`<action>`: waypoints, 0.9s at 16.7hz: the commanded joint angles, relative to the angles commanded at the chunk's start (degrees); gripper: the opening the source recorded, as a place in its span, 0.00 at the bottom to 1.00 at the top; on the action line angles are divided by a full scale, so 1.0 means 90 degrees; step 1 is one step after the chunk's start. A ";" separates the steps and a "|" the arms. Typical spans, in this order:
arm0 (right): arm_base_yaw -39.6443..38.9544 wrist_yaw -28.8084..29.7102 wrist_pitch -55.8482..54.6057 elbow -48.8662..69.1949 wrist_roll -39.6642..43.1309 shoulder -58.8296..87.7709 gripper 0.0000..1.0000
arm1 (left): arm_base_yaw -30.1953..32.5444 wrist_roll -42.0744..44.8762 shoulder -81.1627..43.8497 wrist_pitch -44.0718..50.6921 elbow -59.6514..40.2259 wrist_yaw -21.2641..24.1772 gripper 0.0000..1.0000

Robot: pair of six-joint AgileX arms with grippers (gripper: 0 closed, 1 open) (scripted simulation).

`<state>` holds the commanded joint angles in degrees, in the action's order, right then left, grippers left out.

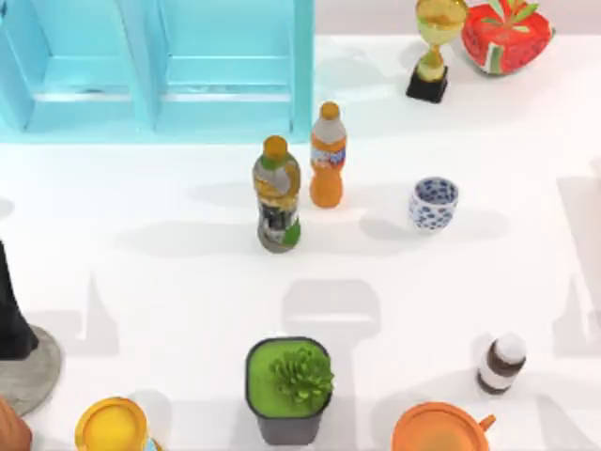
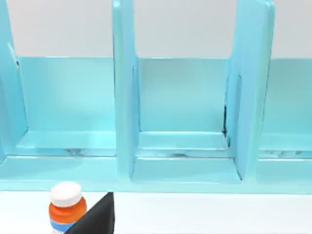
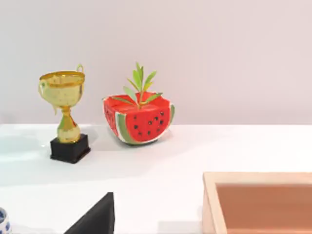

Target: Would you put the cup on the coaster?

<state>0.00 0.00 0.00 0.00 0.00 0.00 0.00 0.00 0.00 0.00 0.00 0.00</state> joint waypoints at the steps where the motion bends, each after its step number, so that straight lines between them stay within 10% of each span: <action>1: 0.0000 0.0000 0.0000 0.0000 0.0000 0.0000 1.00 | 0.0000 0.0000 0.0000 0.0000 0.0000 0.0000 1.00; 8: 0.0000 0.0000 0.0000 0.0000 0.0000 0.0000 1.00 | 0.0864 0.0777 -0.1319 0.1164 -0.1031 0.0348 1.00; 15: 0.0000 0.0000 0.0000 0.0000 0.0000 0.0000 1.00 | 0.2479 0.2809 -0.5224 0.3842 -0.4526 0.0680 1.00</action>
<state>0.00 0.00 0.00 0.00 0.00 0.00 22.31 25.28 -47.02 34.58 -40.73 6.12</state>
